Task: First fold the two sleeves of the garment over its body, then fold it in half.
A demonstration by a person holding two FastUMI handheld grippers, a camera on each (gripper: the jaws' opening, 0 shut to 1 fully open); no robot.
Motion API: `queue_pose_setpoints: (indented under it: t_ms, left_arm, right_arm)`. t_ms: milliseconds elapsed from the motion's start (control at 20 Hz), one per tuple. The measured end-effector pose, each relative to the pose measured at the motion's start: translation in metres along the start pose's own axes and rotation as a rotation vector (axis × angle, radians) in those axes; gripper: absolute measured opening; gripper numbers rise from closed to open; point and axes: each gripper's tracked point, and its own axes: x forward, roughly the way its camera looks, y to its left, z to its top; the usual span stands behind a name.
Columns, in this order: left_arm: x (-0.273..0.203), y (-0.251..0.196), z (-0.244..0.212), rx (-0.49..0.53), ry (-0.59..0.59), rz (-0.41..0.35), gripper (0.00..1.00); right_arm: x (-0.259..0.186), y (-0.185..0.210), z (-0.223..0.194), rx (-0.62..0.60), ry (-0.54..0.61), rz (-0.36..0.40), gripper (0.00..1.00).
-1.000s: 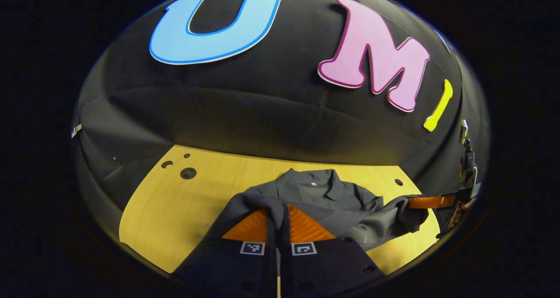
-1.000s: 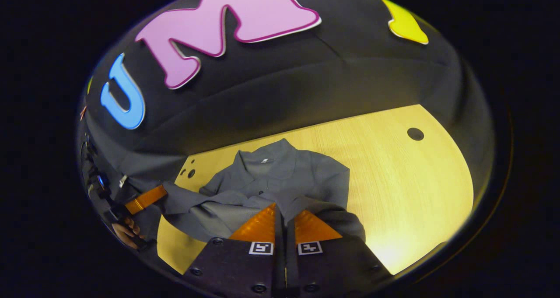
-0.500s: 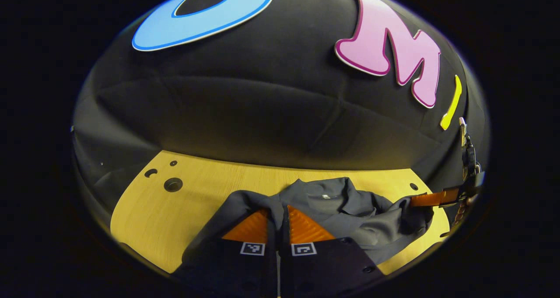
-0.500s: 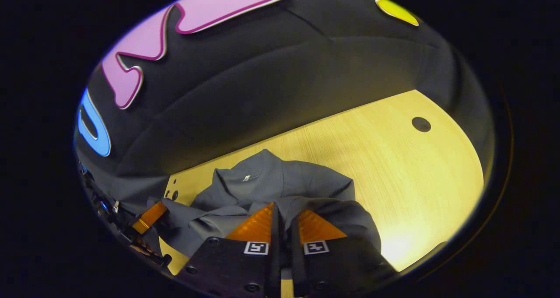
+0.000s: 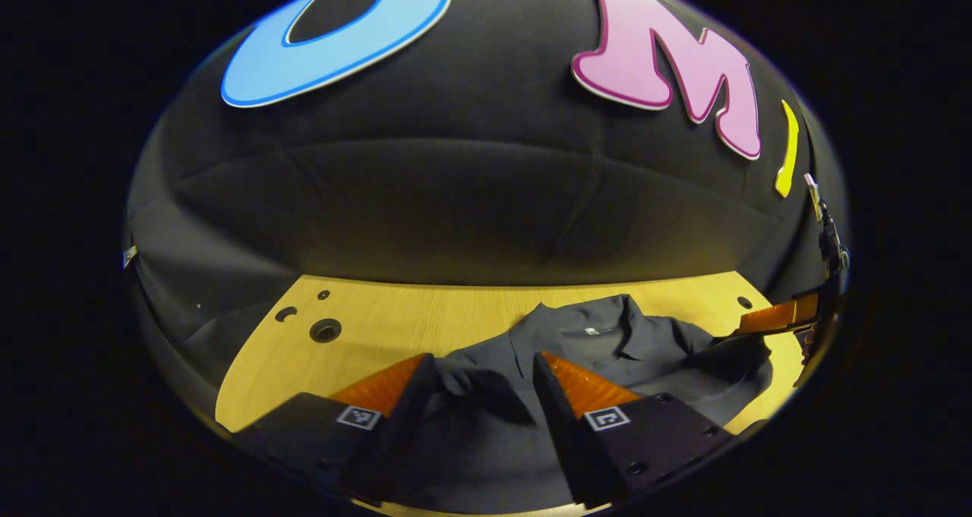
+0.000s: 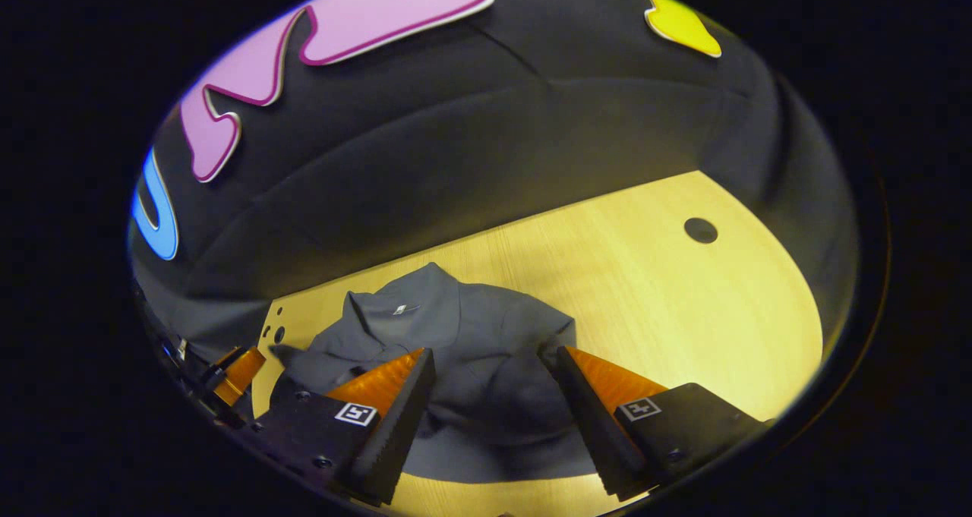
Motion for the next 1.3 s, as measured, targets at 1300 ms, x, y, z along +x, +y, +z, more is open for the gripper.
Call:
queue_pose_setpoints:
  t_ms: [1300]
  left_arm:
    - [-0.334, 0.026, 0.0, 0.033, -0.315, 0.035, 0.96]
  right_arm:
    - [-0.285, 0.021, -0.088, -0.158, -0.371, -0.05, 0.98]
